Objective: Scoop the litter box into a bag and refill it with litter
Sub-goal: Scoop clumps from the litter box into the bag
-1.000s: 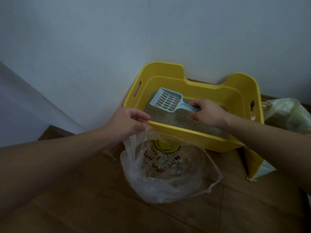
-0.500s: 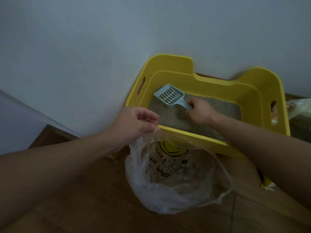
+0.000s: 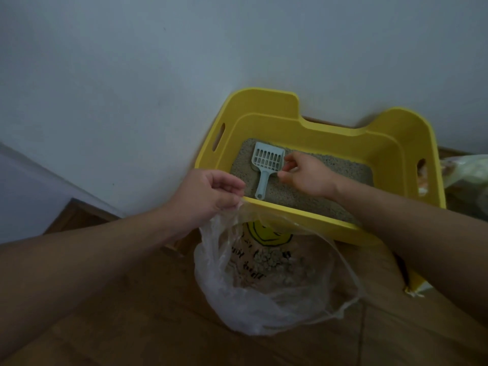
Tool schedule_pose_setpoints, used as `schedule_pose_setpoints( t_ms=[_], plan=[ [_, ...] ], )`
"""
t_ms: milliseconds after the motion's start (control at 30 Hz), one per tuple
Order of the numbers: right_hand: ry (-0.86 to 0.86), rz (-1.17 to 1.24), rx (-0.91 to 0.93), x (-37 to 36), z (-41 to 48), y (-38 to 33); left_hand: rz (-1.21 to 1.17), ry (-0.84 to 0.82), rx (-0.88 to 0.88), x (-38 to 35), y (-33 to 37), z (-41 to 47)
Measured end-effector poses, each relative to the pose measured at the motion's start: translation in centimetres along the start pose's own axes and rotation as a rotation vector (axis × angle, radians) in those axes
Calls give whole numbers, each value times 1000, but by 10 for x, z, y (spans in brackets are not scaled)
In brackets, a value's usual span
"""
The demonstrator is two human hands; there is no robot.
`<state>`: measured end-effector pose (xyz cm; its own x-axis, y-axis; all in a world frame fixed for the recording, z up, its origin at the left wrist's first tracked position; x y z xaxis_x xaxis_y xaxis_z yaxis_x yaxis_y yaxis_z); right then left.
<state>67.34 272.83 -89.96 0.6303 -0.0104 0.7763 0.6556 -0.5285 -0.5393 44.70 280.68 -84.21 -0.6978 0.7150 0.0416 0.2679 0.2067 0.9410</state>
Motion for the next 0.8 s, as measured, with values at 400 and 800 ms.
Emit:
schedule_pose_setpoints(
  t_ms=[400, 800],
  plan=[
    [36, -52, 63, 20, -28, -9, 53, 19, -20, 1, 5, -20],
    [40, -69, 111, 38, -56, -22, 186, -1, -66, 2, 9, -40]
  ],
)
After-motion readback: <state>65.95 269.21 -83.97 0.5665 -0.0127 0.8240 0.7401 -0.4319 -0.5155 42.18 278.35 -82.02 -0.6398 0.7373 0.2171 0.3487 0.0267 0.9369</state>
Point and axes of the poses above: each hand's wrist, its own z-axis towards the middle knuckle, its own x-axis out of the back of the hand, y = z × x, the point moved 1 cm from there along z, towards the middle knuckle, and after that the axes turned 13 degrees about -z, right-handed, at the moved point
